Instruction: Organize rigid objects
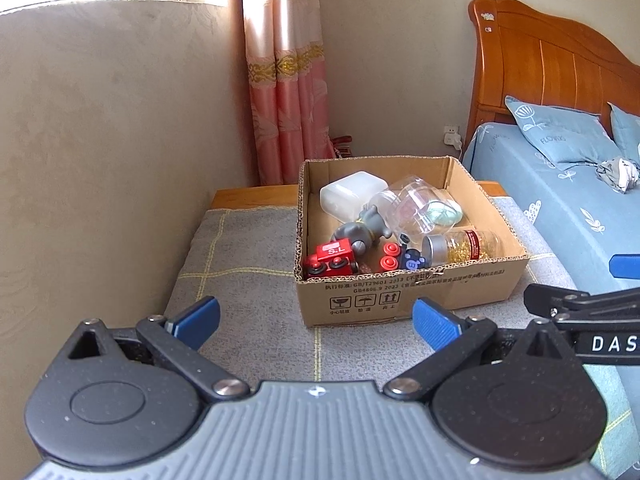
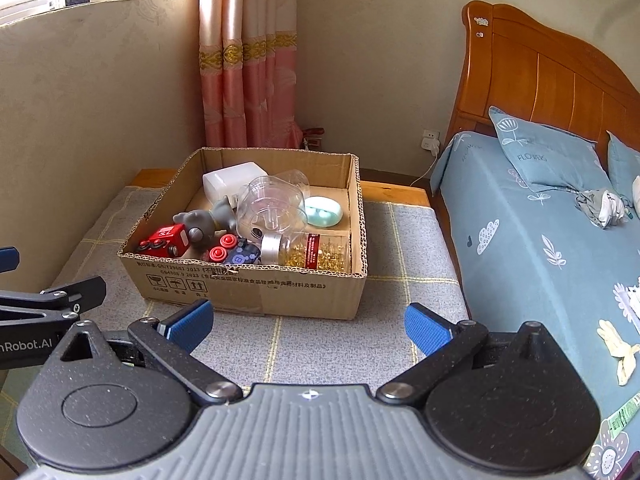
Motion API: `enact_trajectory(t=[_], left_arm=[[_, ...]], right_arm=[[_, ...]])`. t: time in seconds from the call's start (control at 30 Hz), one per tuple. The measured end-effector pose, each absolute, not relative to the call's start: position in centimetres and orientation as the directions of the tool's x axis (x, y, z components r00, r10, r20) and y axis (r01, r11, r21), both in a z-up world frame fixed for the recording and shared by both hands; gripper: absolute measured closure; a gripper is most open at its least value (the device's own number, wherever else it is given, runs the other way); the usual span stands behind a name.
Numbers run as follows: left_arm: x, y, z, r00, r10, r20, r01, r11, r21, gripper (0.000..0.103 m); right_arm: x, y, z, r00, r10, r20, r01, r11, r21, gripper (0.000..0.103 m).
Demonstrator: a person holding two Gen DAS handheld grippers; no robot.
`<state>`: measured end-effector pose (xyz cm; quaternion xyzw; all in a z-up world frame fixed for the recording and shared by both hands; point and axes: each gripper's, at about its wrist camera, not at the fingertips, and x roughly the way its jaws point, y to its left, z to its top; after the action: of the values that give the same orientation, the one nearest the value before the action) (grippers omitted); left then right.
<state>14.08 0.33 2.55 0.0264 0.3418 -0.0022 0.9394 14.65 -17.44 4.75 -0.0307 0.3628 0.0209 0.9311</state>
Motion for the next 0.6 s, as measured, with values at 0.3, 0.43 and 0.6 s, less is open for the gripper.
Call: enact_trajectory(t=[0.3,0.43,0.6], left_arm=[[13.98,0.22,2.68,0.766,0.018,-0.642,0.021,0.998,0.053,0.001],[13.98,0.14,2.67,0.765,0.019,-0.644,0.020,0.998,0.054,0.001],[13.95,-0.03,2.79,0.764,0.020,-0.645,0.022,0.998,0.057,0.001]], right_arm=[[14.58,-17.46,4.95,0.740,0.019,-0.673,-0.061,0.997,-0.039,0.000],[14.50,-17.46,4.96,0.739,0.017,-0.673,-0.059,0.997,-0.040,0.000],[14.39,-17.62,5.10,0.743,0.018,-0.669,-0.058,0.998,-0.038,0.000]])
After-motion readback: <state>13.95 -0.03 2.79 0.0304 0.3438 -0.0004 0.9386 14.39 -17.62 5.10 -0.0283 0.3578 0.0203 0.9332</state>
